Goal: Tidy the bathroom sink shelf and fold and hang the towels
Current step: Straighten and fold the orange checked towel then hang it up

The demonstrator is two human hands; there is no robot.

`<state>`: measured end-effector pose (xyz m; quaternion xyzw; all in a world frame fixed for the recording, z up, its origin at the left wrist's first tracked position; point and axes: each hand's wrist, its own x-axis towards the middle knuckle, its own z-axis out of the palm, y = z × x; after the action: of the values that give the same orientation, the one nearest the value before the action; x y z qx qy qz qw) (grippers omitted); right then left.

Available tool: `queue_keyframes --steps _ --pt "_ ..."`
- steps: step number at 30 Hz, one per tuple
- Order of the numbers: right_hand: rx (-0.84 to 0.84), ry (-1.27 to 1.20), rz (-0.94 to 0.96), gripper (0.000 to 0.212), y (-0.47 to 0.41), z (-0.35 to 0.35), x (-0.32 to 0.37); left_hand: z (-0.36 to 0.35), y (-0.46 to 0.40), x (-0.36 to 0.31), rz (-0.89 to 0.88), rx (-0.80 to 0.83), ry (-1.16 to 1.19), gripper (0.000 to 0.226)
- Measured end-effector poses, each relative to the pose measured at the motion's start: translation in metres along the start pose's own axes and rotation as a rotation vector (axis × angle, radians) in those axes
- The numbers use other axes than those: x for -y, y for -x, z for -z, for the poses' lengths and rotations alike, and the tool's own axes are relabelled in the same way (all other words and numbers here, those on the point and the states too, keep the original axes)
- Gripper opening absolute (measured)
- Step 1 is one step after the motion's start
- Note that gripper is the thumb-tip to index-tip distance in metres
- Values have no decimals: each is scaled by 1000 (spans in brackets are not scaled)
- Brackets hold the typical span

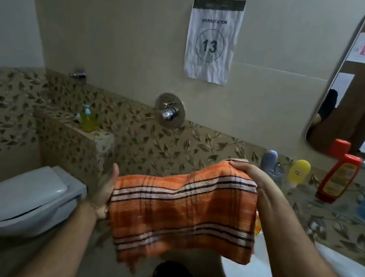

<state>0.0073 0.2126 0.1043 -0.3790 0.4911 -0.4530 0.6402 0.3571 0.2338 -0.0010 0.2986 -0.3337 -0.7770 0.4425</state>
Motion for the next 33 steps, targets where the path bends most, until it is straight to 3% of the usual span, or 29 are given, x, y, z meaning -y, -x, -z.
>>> queue_keyframes --steps 2,4,8,11,13,14,17,20,24,26,29,33 --pt "-20 -13 -22 23 -3 7 -8 -1 1 1 -67 -44 -99 75" --pt "-29 -3 -35 26 -3 13 -10 -6 4 -5 -78 -32 -222 95" --pt "11 -76 55 29 -5 24 10 -14 -7 -25 -182 -51 -299 81" --pt "54 -103 137 49 -4 32 6 -21 -17 -34 -271 -156 -272 50" --pt "65 -16 36 49 -8 38 -19 -23 -19 -35 -248 -238 -316 22" --pt "58 37 -23 54 -13 42 -32 -19 -20 -34 -218 -269 -330 19" --pt "-35 119 -100 59 -22 47 -51 -10 -16 -31 -128 -288 -320 25" --pt "-88 131 -49 48 -25 47 -48 -6 -9 -34 -106 -210 -383 34" --pt "-53 136 33 36 -24 44 -36 -2 -6 -48 8 -16 -905 83" --pt "-21 183 78 33 -22 43 -32 1 -10 -49 -16 -124 -970 89" --pt "-18 254 152 29 -20 44 -30 8 -14 -53 -128 -339 -860 64" --pt "-42 383 292 15 -4 40 -25 -4 -13 -52 -312 -557 -776 85"
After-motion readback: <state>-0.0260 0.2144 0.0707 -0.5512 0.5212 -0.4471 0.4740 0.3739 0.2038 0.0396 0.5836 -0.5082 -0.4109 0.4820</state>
